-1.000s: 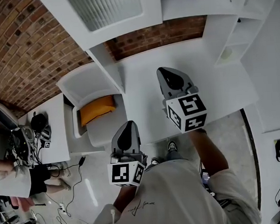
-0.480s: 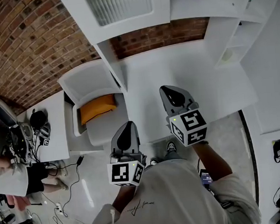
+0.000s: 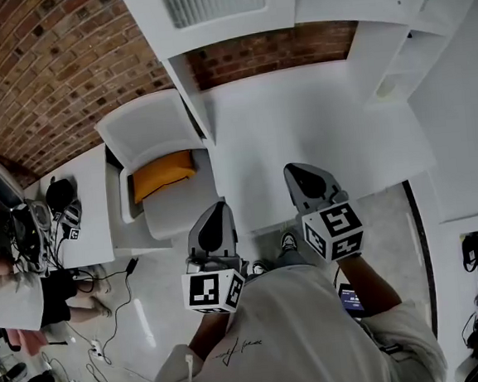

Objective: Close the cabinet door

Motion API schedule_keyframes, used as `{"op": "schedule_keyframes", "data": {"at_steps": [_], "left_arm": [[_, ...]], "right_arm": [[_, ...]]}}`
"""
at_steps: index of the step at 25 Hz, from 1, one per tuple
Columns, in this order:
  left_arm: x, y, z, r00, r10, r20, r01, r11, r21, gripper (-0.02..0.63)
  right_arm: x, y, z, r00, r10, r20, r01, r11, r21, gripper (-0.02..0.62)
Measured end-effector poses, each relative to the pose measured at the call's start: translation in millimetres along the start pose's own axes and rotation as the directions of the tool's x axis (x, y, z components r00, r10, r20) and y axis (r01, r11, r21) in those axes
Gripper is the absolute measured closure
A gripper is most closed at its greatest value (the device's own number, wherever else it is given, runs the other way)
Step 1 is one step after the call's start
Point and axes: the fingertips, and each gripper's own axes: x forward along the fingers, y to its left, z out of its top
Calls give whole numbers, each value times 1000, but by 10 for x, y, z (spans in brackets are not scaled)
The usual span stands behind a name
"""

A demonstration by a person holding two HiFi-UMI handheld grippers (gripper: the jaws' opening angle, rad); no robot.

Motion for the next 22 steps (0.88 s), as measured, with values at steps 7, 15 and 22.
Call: {"op": "schedule_keyframes", "data": {"at_steps": [7, 15, 22], "left_arm": [[-200, 70, -115, 999, 21, -30, -21, 1000, -6, 589], [-379, 26, -186, 999, 8, -41, -8, 1000, 4, 589], [-443, -74, -215, 999, -19, -42, 20, 1000, 11, 590]], "right_arm": [[-276, 173, -360, 998, -4, -58, 7, 999, 42, 572], [-641, 223, -577, 996, -44, -75, 46, 999, 21, 572], [-817, 260, -470, 999, -44, -25, 45, 999, 11, 572]]}}
